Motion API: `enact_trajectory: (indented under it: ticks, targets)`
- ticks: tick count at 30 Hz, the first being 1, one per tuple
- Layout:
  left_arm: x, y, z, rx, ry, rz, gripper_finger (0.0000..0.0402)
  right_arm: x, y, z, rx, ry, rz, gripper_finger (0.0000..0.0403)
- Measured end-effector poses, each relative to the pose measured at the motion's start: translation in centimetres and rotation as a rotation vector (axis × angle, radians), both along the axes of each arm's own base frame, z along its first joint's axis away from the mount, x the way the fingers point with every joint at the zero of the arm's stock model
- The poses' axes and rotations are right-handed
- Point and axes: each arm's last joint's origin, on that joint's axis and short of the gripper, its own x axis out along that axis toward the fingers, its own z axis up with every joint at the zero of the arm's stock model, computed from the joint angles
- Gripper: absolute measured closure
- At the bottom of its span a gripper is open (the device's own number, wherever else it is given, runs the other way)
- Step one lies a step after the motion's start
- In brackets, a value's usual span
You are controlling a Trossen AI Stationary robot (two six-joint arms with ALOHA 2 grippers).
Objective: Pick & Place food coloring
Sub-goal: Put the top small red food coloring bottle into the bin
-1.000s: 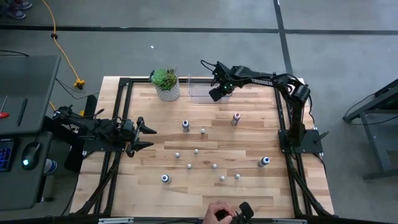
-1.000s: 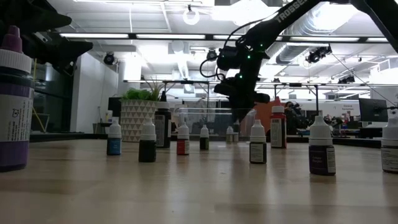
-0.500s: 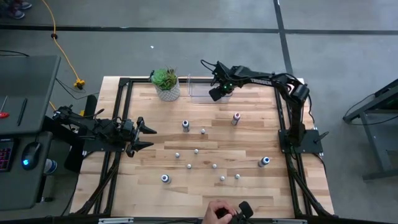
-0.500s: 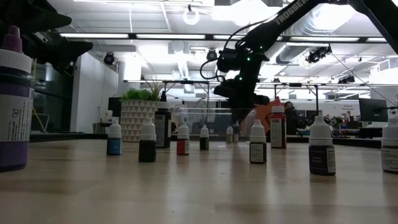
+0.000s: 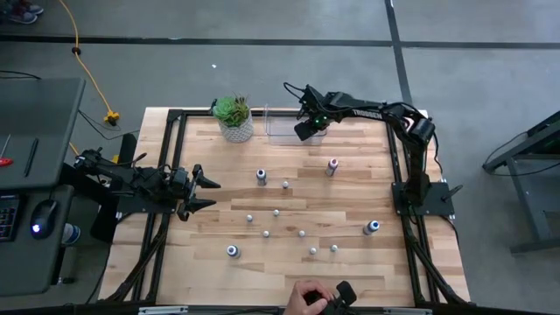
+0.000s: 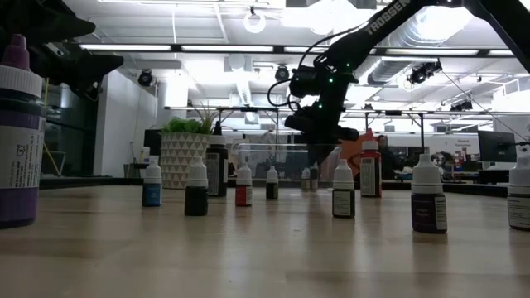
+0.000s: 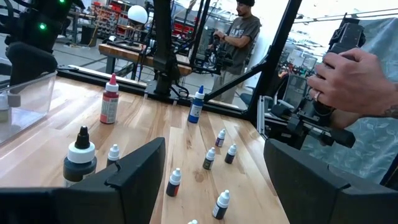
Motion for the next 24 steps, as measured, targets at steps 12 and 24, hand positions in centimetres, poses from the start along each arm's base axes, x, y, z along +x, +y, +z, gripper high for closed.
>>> enact_trajectory:
  ticks: [12, 24]
  targets:
    - [0.00, 0.00, 0.00, 0.000, 0.000, 0.000, 0.0130, -0.03, 0.05, -0.02, 0.004, 0.004, 0.009, 0.0334]
    - [0.00, 0.00, 0.00, 0.000, 0.000, 0.000, 0.0130, -0.07, 0.09, -0.06, 0.004, 0.014, 0.011, 0.0334]
